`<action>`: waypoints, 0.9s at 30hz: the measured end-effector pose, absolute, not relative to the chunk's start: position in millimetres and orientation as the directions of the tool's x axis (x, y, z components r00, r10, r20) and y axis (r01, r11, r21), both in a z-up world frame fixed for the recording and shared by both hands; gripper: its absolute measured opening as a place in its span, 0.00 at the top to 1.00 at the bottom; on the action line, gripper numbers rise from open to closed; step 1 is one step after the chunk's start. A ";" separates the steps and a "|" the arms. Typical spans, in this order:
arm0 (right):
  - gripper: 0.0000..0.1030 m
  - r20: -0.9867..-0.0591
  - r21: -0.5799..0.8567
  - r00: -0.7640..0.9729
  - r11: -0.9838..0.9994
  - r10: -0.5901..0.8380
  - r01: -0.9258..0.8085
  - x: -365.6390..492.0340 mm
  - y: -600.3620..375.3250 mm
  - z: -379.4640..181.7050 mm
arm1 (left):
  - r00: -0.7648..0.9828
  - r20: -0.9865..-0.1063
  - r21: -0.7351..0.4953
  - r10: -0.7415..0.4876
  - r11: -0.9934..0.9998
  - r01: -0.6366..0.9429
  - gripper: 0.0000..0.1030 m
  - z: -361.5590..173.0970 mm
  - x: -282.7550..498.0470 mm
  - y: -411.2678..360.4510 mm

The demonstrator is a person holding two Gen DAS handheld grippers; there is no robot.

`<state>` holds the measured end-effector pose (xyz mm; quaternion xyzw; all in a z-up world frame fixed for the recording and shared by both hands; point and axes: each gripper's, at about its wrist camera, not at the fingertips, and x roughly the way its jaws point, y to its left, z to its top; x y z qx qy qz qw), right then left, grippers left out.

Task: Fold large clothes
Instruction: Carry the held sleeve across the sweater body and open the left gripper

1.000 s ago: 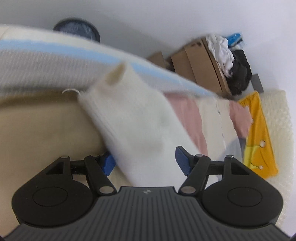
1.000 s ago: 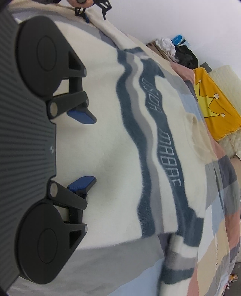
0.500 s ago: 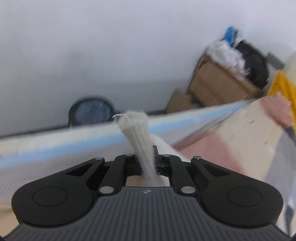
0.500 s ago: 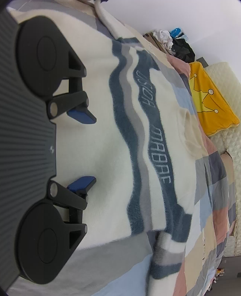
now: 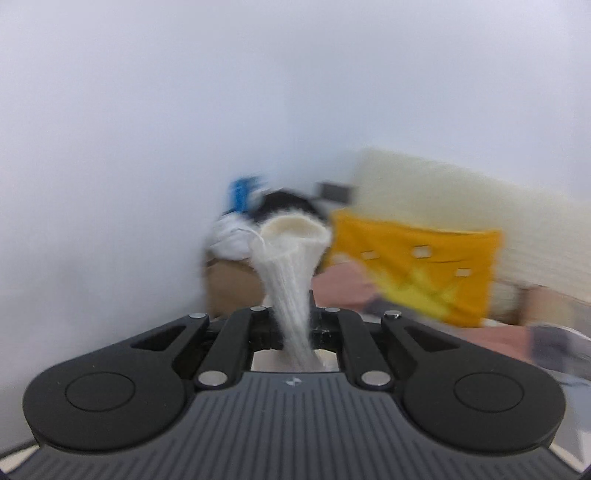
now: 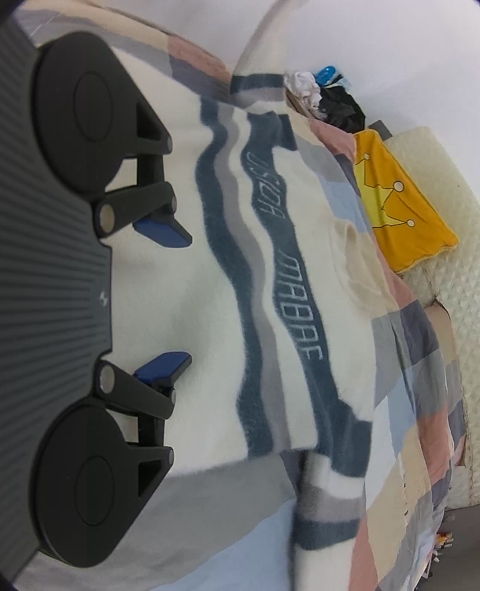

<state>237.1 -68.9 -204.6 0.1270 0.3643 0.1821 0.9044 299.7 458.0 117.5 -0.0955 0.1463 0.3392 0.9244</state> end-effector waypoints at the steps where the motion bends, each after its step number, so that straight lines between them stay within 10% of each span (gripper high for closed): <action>1: 0.37 -0.607 0.354 0.677 0.905 0.416 -0.238 235.4 -70.1 -202.6 | 0.748 -0.330 -0.060 0.576 0.778 -0.625 0.92 125.1 302.6 437.3; 11: 0.37 -0.502 0.315 0.792 0.926 0.348 -0.207 224.9 -108.1 -177.4 | 0.881 -0.367 0.026 0.298 0.950 -0.311 0.92 114.2 329.1 237.7; 27: 0.34 -0.440 0.531 0.861 0.847 0.254 0.021 236.3 -196.2 -171.6 | 0.793 -0.594 -0.221 -0.133 0.975 -0.002 0.91 -62.1 317.6 37.7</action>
